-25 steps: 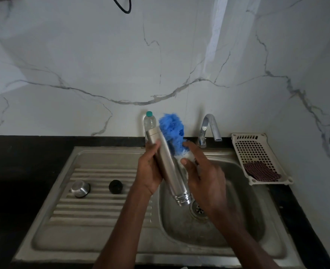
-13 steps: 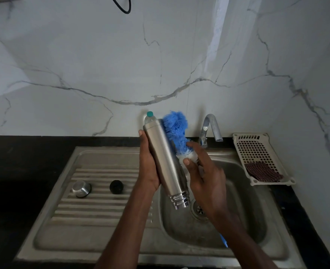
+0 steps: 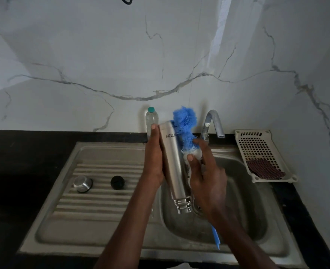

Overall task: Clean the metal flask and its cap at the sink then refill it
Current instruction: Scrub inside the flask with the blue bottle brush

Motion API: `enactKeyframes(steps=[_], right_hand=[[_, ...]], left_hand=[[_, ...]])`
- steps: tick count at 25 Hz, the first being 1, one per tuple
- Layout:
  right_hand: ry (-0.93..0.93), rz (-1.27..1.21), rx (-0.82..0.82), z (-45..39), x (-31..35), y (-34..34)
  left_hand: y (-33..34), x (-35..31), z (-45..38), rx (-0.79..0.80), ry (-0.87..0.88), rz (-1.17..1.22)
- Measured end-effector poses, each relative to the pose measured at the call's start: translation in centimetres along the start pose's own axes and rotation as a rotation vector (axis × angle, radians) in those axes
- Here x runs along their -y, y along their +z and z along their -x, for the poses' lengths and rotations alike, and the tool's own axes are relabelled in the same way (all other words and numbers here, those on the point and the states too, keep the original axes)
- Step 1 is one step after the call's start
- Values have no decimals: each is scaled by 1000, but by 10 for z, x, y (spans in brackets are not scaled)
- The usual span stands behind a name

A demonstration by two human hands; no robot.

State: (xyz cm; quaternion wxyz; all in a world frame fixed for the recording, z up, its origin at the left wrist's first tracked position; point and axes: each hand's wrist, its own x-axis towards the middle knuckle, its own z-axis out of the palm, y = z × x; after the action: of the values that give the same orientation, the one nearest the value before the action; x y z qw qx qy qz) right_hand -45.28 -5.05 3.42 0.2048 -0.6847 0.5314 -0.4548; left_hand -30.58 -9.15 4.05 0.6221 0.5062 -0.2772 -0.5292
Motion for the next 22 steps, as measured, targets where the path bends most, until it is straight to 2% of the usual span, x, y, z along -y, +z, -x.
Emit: enactKeyframes(steps=[2, 4, 9, 11, 15, 17, 20, 22], right_hand=[[55, -57, 6, -4, -5, 2], [73, -108, 2, -1, -2, 4], [56, -261, 33, 2, 14, 3], [47, -354, 55, -2, 12, -3], [254, -482, 73, -2, 7, 1], [218, -448, 83, 4, 11, 4], [162, -407, 148, 2, 14, 5], [286, -525, 211, -5, 7, 7]], left_hand=[[-4, 3, 3, 66, -76, 10], [-5, 2, 4, 151, -64, -44], [-13, 3, 4, 61, -60, -55], [-23, 1, 3, 110, -79, 33], [-22, -1, 6, 116, -186, 62], [-20, 4, 5, 100, -208, 43], [-30, 9, 4, 149, -176, 85], [-42, 10, 3, 192, -144, 71]])
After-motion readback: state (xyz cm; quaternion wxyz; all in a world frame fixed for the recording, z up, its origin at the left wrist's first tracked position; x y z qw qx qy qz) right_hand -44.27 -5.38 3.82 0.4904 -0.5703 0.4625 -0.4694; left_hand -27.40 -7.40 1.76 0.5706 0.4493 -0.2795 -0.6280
